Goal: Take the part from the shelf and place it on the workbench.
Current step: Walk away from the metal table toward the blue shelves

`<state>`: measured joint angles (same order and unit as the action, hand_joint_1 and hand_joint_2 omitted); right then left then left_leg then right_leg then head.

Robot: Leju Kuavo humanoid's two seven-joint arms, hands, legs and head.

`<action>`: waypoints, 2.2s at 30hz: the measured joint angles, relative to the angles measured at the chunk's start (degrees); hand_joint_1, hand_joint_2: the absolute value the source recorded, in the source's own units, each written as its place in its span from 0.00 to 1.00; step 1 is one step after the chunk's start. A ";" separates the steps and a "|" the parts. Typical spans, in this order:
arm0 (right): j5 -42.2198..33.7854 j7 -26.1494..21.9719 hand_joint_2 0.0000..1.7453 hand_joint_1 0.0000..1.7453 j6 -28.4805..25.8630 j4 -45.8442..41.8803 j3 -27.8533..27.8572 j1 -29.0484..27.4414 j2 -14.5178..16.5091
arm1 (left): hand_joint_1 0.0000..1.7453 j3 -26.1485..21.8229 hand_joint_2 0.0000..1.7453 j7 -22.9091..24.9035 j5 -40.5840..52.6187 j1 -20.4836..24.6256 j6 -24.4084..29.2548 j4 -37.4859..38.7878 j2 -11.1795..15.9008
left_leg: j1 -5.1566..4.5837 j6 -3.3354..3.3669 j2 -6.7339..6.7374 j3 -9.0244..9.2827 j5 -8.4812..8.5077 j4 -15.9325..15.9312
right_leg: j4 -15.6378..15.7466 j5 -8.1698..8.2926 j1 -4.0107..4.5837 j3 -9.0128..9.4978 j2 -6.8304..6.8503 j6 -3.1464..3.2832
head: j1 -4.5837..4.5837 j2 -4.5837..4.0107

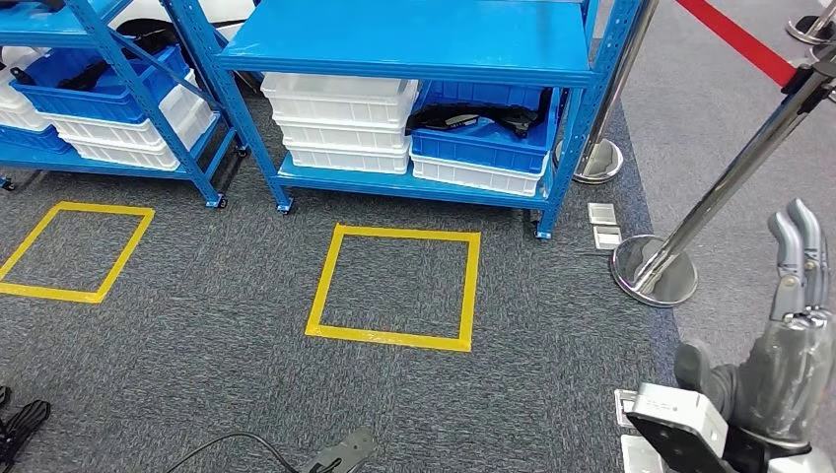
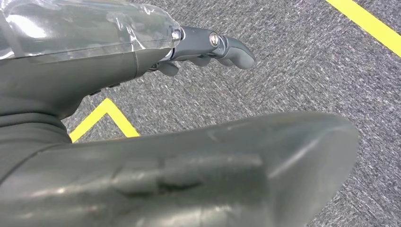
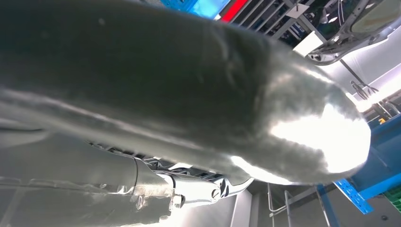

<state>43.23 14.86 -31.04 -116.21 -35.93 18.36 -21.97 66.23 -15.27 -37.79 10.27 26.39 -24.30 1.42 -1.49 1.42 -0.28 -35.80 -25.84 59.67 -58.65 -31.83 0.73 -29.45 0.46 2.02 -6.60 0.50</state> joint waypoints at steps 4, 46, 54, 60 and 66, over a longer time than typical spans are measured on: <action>0.00 0.00 0.00 0.00 0.00 0.00 0.00 0.00 0.00 | 0.00 0.00 0.00 -0.05 0.02 0.00 0.00 0.00 0.00 | 0.02 0.00 0.00 0.00 0.00 0.00 | 0.00 0.00 0.02 0.00 0.00 0.00 | -0.01 0.00; -0.11 -0.02 0.00 0.00 0.27 -0.21 0.73 -0.36 -0.01 | 0.00 -0.02 0.00 -0.17 0.38 0.07 0.01 -0.14 0.12 | 0.32 1.76 -0.16 -1.96 0.92 3.99 | -1.26 -0.08 -0.49 -0.72 -1.08 -0.58 | 0.00 0.00; -0.15 0.14 0.00 0.00 0.21 -0.20 0.79 -0.46 -0.01 | 0.00 -0.03 0.00 -0.08 0.40 0.15 0.14 -0.15 0.10 | 0.44 -0.62 -0.21 -0.44 -0.83 0.77 | -0.94 -0.65 -0.66 -0.62 -0.74 -0.89 | -0.25 0.00; -0.81 0.12 0.00 0.00 0.02 -0.20 0.83 -0.48 0.00 | 0.00 -0.02 0.00 -0.08 0.26 0.15 0.46 -0.15 0.09 | 0.47 -0.64 -0.20 -0.42 -0.91 0.74 | -0.60 -0.66 -0.61 -0.43 -0.75 -0.91 | -0.23 0.00; -1.36 -0.15 0.00 0.00 -0.15 -0.20 0.83 -0.48 -0.01 | 0.00 -0.03 0.00 -0.10 -0.04 0.10 0.89 -0.15 0.09 | 0.47 -0.63 -0.21 -0.31 -0.90 0.75 | -0.55 -0.61 -0.62 -0.30 -0.75 -0.96 | -0.23 0.00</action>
<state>41.87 14.71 -31.19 -116.41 -35.11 17.88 -21.97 66.20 -15.37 -37.83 10.38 27.28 -24.46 1.51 -1.03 0.79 -0.49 -36.12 -26.74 60.42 -59.20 -32.44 0.11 -29.75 -0.28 1.06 -6.84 0.50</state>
